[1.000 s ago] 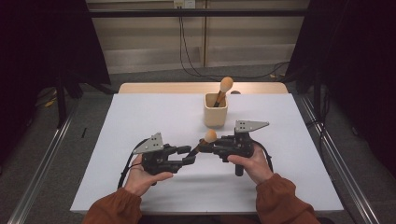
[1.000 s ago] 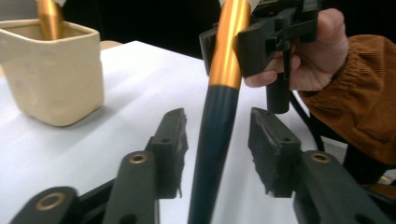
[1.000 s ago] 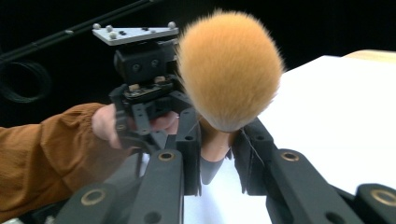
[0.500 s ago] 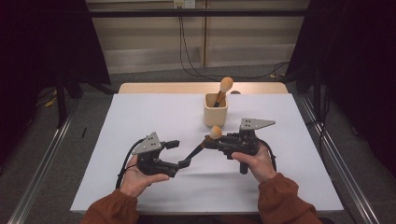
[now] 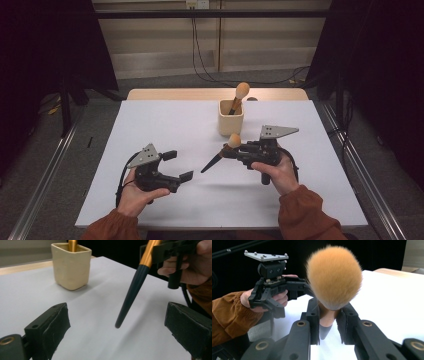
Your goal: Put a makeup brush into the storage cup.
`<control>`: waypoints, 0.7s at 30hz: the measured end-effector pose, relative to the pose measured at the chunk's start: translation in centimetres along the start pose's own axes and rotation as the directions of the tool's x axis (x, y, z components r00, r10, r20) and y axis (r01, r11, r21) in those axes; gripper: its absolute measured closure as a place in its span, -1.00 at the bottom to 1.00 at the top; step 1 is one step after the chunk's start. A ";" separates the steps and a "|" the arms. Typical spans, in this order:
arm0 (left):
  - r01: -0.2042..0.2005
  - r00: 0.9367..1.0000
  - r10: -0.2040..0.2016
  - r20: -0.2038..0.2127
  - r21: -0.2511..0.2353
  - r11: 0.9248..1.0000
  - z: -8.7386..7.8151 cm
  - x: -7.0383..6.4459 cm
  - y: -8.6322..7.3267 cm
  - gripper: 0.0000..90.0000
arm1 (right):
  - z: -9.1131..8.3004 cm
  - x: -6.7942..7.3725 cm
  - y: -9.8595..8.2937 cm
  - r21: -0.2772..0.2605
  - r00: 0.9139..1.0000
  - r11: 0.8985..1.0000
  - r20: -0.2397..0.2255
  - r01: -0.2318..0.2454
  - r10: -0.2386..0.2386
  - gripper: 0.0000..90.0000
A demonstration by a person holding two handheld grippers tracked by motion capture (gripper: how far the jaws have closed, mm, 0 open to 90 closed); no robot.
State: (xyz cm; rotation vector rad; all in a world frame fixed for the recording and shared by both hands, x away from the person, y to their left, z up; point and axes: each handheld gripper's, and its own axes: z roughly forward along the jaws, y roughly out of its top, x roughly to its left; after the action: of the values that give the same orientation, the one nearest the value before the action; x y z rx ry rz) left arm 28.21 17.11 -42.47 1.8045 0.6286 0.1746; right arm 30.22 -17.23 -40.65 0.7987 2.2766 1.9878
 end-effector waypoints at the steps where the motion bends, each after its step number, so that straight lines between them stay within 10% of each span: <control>1: -0.004 1.000 0.004 -0.007 -0.001 1.000 -0.1 0.0 0.0 -0.89 | 0.0 0.0 0.0 0.008 1.000 1.000 0.001 0.002 -0.002 0.64; 21: -0.020 0.991 0.019 -0.135 -0.001 1.000 -3.3 0.6 -1.7 -0.94 | -2.1 -1.0 2.0 0.000 0.997 1.000 0.079 0.017 -0.017 0.64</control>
State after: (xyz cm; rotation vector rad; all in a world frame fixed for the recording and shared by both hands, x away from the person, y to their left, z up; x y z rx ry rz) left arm 26.73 20.54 -43.08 1.8077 0.7058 0.3124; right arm 31.08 -19.42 -38.71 0.8391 2.2317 1.9144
